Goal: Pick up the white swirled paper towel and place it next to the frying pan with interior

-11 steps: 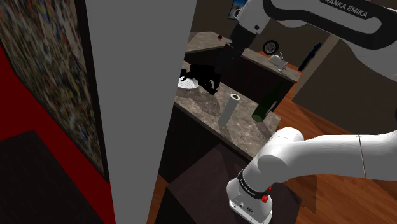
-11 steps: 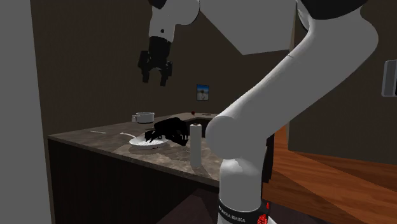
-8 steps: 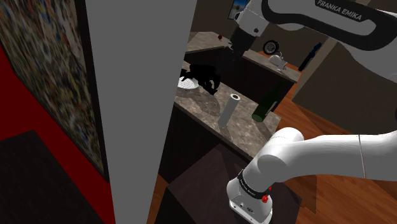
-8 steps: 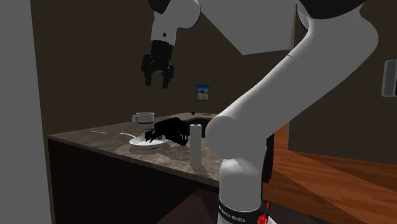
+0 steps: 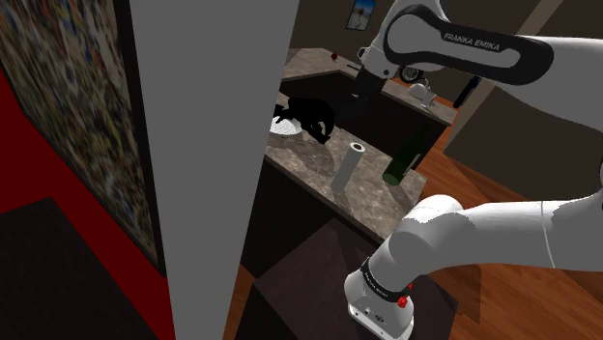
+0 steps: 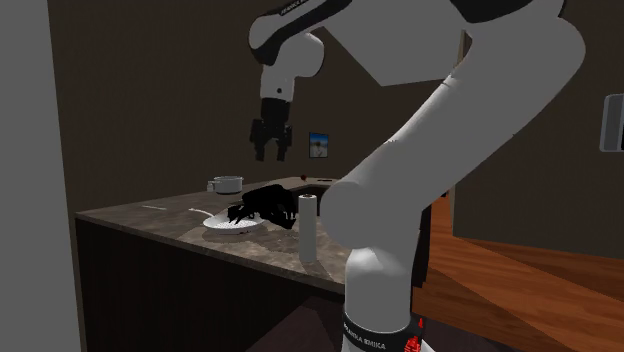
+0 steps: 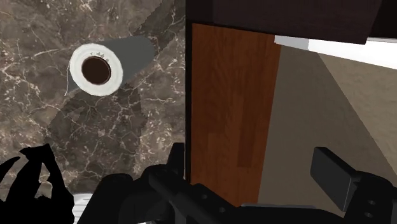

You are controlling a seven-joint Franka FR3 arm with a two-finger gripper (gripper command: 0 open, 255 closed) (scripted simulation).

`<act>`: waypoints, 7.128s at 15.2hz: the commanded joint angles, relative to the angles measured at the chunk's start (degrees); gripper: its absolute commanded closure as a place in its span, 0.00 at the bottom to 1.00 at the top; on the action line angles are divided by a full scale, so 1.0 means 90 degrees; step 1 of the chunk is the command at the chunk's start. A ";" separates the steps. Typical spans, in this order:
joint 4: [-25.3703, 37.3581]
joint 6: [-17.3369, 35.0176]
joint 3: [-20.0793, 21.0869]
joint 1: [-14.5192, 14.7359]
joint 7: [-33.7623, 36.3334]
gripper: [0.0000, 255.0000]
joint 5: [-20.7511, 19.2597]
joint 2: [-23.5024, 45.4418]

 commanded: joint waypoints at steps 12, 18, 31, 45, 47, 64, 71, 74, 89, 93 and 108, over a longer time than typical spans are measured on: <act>-0.0125 0.1481 -0.1389 -0.0571 -0.1345 0.00 -0.0930 0.1567; -0.0383 0.2074 -0.1591 -0.0597 -0.1466 0.00 -0.0985 0.1911; -0.0521 0.2322 -0.1641 -0.0591 -0.1480 1.00 -0.0987 0.2025; -0.0167 0.1751 -0.1533 -0.0594 -0.1460 1.00 -0.0970 0.1803; -0.0039 0.1565 -0.1500 -0.0592 -0.1457 1.00 -0.0960 0.1744; 0.1238 0.0066 -0.1263 -0.0539 -0.1475 1.00 -0.0835 0.1521; 0.1863 -0.0522 -0.1193 -0.0505 -0.1503 1.00 -0.0772 0.1559; 0.2148 -0.0771 -0.1169 -0.0489 -0.1519 1.00 -0.0745 0.1597; 0.3766 -0.2018 -0.1107 -0.0403 -0.1634 1.00 -0.0598 0.1977; 0.4229 -0.2337 -0.1110 -0.0381 -0.1676 1.00 -0.0556 0.2124; 0.5093 -0.1062 -0.0701 0.0148 -0.0736 1.00 0.0232 0.4419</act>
